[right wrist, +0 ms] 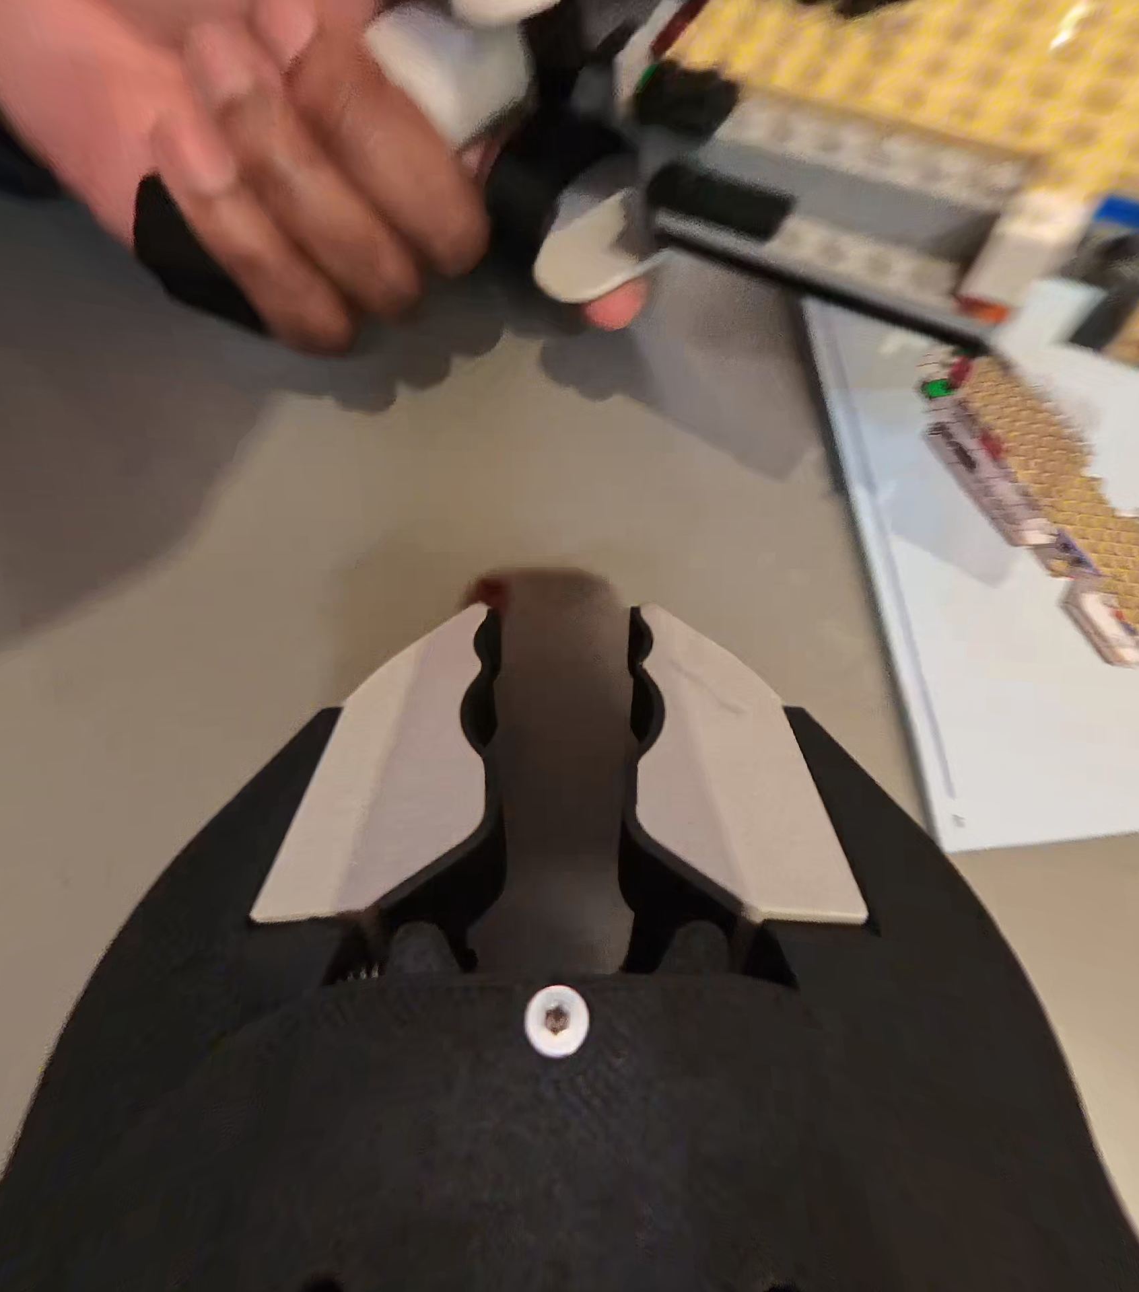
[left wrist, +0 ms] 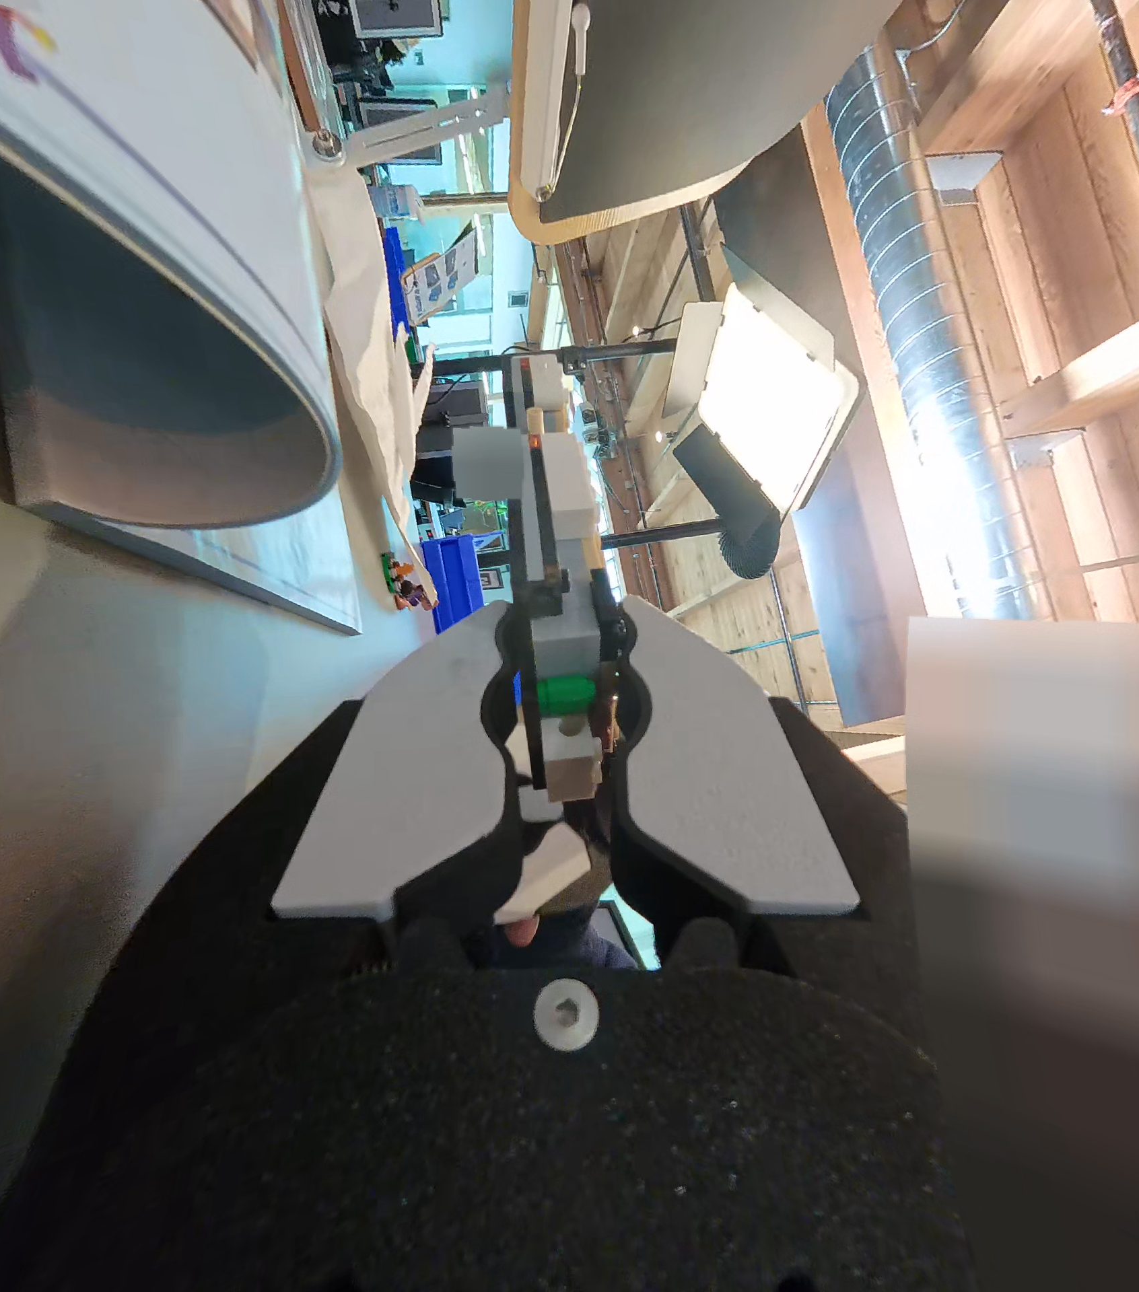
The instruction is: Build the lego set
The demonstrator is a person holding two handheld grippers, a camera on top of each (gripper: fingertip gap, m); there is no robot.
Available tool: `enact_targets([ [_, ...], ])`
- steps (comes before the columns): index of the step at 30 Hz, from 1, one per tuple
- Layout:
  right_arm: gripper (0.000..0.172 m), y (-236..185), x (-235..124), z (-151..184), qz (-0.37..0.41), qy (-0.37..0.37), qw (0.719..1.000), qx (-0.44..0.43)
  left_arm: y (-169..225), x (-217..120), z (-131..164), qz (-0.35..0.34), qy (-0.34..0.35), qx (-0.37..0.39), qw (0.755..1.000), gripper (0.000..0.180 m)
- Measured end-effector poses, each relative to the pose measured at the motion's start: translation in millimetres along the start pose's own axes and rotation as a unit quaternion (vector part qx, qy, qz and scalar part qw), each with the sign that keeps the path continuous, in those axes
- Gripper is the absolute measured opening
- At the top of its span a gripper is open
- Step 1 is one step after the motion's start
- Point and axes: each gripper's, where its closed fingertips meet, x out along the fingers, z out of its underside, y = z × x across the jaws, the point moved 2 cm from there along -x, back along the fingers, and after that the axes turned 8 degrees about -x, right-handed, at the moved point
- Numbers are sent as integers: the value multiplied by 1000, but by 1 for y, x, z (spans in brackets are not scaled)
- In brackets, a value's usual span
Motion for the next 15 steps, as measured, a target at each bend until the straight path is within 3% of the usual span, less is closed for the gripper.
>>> enact_targets([
  [11,25,-17,15,3,-12,-38,999,-33,-7,1,8,-13,-19,1,1000,24],
  [15,8,-19,15,2,-2,-45,997,-55,-10,2,9,-21,-23,1,1000,24],
])
